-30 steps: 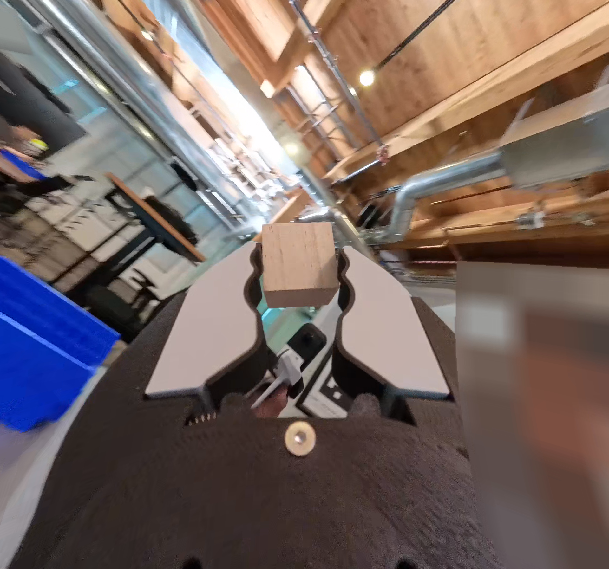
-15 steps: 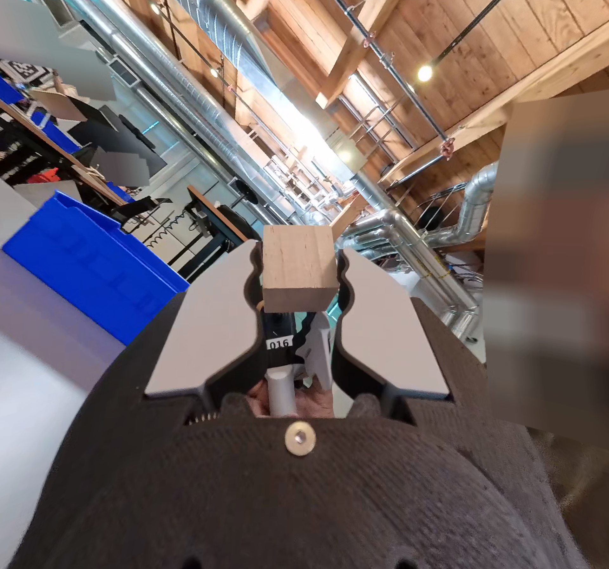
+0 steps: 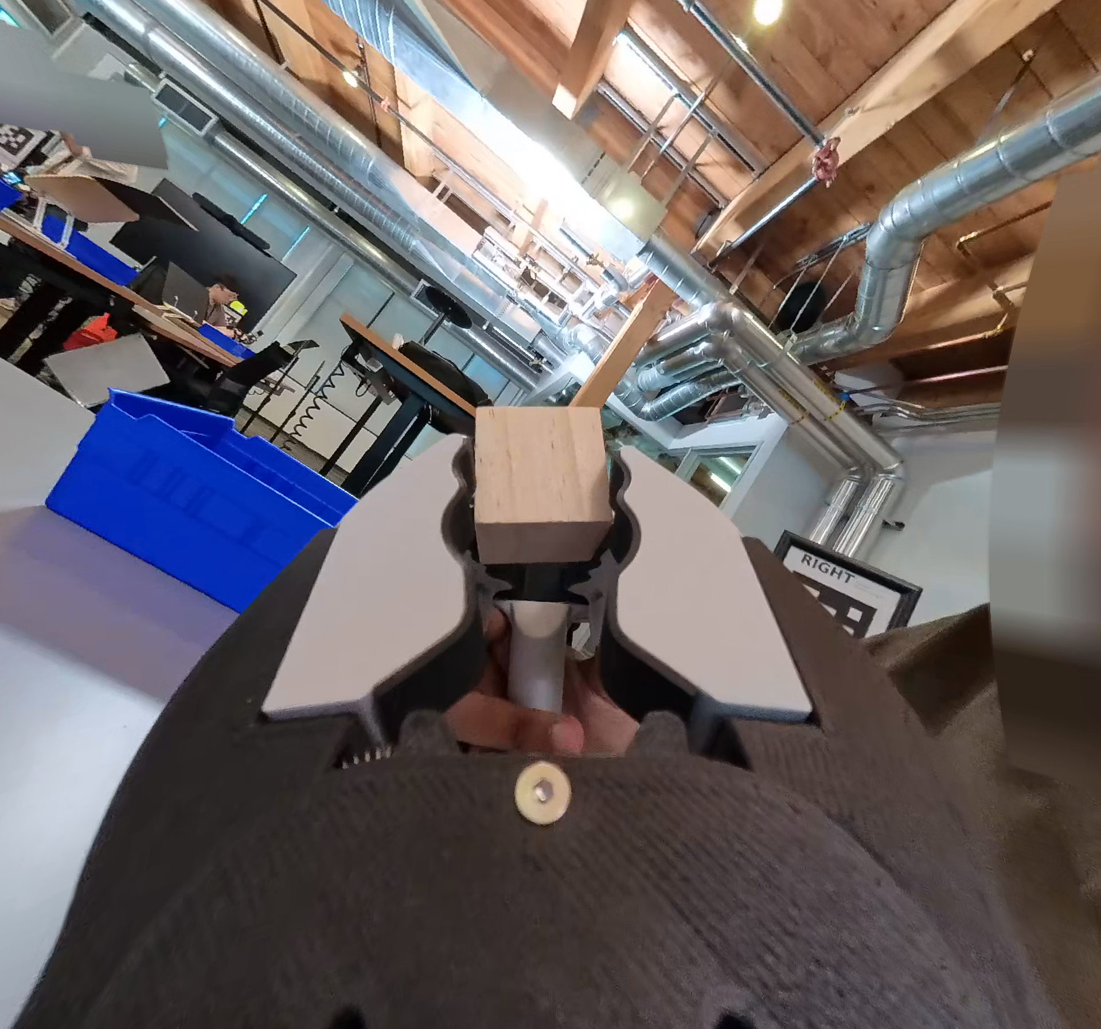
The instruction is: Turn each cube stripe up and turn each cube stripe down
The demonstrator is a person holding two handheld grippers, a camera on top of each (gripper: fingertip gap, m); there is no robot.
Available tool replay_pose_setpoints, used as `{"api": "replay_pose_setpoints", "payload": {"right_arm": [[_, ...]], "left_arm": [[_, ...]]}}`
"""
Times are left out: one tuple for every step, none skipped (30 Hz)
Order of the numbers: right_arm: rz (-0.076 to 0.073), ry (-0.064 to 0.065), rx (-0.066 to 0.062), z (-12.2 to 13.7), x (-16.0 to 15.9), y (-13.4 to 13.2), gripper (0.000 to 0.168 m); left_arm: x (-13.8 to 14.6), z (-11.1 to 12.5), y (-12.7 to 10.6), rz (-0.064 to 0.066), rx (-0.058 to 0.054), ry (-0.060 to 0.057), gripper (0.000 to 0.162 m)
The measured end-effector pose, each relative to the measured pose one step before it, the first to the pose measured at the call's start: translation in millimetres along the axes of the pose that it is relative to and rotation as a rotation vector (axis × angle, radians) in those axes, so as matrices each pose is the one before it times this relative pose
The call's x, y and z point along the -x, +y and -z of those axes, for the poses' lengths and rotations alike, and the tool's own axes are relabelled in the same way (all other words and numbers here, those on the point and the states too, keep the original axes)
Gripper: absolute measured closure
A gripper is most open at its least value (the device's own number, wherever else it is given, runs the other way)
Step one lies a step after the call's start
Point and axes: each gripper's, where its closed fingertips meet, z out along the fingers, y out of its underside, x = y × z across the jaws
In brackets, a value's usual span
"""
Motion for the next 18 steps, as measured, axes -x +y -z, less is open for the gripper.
{"api": "replay_pose_setpoints", "payload": {"right_arm": [[0.0119, 0.0083, -0.0030, 1.12, 1.25, 1.07, 0.121], [0.0043, 0.0059, -0.0068, 1.72, -0.33, -0.63, 0.121], [0.0044, 0.0089, -0.0003, 2.05, -2.12, -1.28, 0.121], [0.0136, 0.0183, 0.0011, 2.44, -4.20, -2.36, 0.122], [0.0172, 0.0212, -0.0030, 2.89, -4.96, -4.42, 0.122], [0.0143, 0.0211, -0.0025, 3.47, -5.43, -6.43, 0.122], [0.0135, 0.0272, -0.0024, 4.42, -6.85, -8.55, 0.122], [0.0147, 0.0335, -0.0067, 5.79, -8.42, -11.47, 0.122], [0.0170, 0.0402, -0.0101, 7.33, -10.68, -14.20, 0.122], [0.0217, 0.0528, -0.0129, 9.07, -14.06, -16.77, 0.122], [0.0335, 0.0603, -0.0139, 10.73, -17.09, -18.96, 0.122], [0.0546, 0.0695, -0.0279, 12.21, -20.44, -21.64, 0.122], [0.0750, 0.0857, -0.0377, 12.60, -25.62, -22.70, 0.122], [0.0888, 0.1016, -0.0290, 11.00, -31.43, -19.97, 0.122], [0.0821, 0.1099, -0.0049, 7.61, -36.16, -12.90, 0.122], [0.0633, 0.1057, 0.0393, 3.47, -37.13, -1.64, 0.122], [0.0402, 0.0852, 0.0825, -0.85, -33.05, 10.13, 0.122], [0.0087, 0.0580, 0.1154, -4.63, -26.12, 20.03, 0.121]], "left_arm": [[-2.12, 0.34, 1.45, 0.0009, 0.0089, 0.0101, 0.119], [-0.41, -0.78, 1.37, 0.0053, 0.0038, 0.0063, 0.119], [2.02, -0.42, 1.59, 0.0070, 0.0007, -0.0024, 0.119], [4.74, 0.70, 1.58, 0.0093, -0.0018, -0.0178, 0.120], [5.87, 1.98, -0.46, 0.0041, -0.0134, -0.0253, 0.119], [4.93, 2.99, -3.54, 0.0025, -0.0255, -0.0222, 0.117], [3.98, 3.14, -5.38, 0.0030, -0.0230, -0.0173, 0.112], [2.91, 3.32, -5.42, -0.0013, -0.0130, -0.0107, 0.111], [3.09, 3.36, -5.15, -0.0078, -0.0048, -0.0122, 0.112], [3.08, 3.41, -4.04, -0.0121, 0.0021, -0.0119, 0.115], [3.23, 3.03, -2.93, -0.0124, 0.0081, -0.0103, 0.118], [4.06, 2.70, -2.11, -0.0095, 0.0084, -0.0158, 0.119], [4.59, 2.43, -1.67, -0.0057, 0.0046, -0.0183, 0.120], [4.15, 1.85, -1.70, 0.0005, -0.0029, -0.0160, 0.120], [3.03, 1.47, -1.32, 0.0072, -0.0060, -0.0099, 0.120], [2.01, 1.38, -0.27, 0.0107, -0.0036, -0.0057, 0.120], [1.33, 1.56, 1.06, 0.0096, 0.0002, -0.0054, 0.119], [0.92, 1.54, 1.78, 0.0060, 0.0036, -0.0076, 0.119]]}}
